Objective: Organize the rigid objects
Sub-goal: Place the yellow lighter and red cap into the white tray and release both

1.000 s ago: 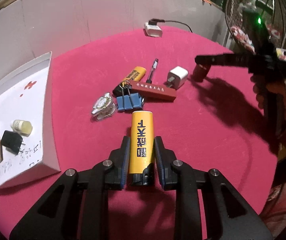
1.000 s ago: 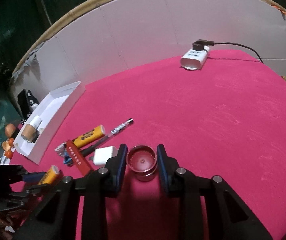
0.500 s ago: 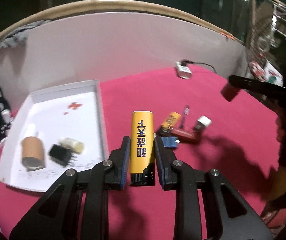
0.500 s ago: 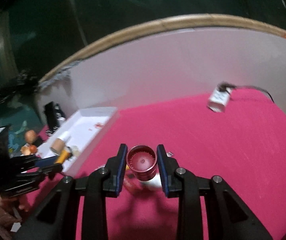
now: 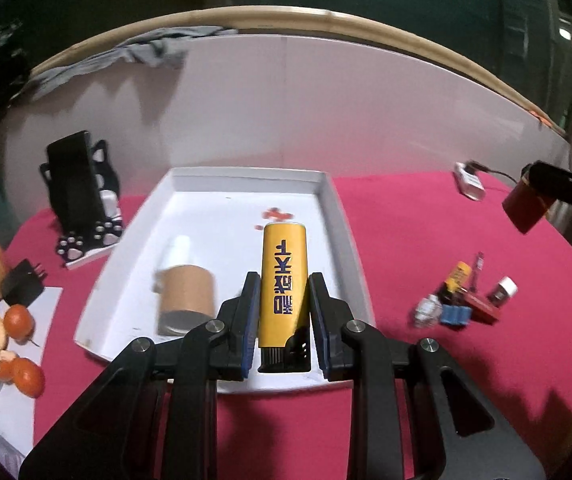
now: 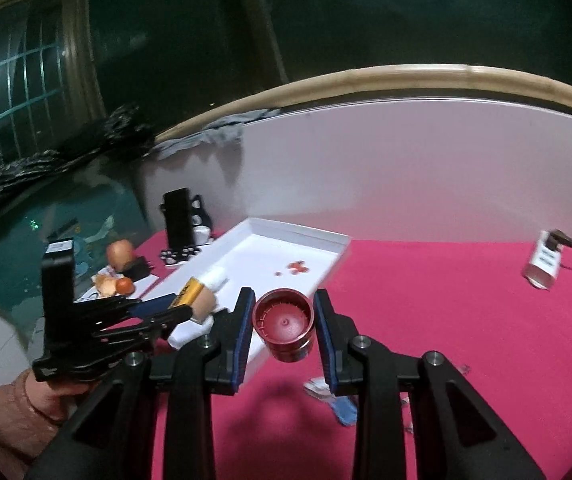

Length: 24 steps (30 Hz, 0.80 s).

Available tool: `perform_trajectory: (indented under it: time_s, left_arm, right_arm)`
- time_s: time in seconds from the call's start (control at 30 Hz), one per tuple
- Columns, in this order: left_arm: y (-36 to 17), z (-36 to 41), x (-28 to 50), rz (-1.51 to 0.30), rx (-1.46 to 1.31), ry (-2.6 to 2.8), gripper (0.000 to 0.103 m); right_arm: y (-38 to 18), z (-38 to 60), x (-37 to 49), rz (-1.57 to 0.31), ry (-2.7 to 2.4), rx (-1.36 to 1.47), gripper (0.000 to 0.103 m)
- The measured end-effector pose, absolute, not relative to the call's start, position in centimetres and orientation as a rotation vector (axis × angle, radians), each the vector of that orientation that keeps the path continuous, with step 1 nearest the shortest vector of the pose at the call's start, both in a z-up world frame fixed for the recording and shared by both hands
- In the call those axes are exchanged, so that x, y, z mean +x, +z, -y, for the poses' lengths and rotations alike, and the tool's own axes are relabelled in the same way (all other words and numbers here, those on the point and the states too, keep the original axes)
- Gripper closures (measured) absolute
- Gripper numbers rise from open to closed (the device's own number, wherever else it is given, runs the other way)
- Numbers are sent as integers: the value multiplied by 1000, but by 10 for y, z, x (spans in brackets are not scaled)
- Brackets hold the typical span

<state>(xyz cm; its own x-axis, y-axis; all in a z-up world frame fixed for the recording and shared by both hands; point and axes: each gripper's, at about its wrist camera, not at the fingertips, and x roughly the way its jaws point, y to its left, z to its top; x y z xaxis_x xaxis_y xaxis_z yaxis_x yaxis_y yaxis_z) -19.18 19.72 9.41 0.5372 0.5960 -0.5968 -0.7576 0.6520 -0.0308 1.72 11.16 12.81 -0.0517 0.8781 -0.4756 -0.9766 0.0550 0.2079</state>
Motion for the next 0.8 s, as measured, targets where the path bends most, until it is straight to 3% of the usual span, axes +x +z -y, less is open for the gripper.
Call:
perform_trajectory:
  time_s: [0.47, 0.8]
  left_arm:
    - [110, -298, -198, -550, -345, 1010, 80]
    - [98, -327, -171, -586, -358, 1044, 79]
  right_arm:
    - [110, -202, -21, -669, 1596, -315, 74]
    - [106, -239, -20, -685, 1541, -320, 74]
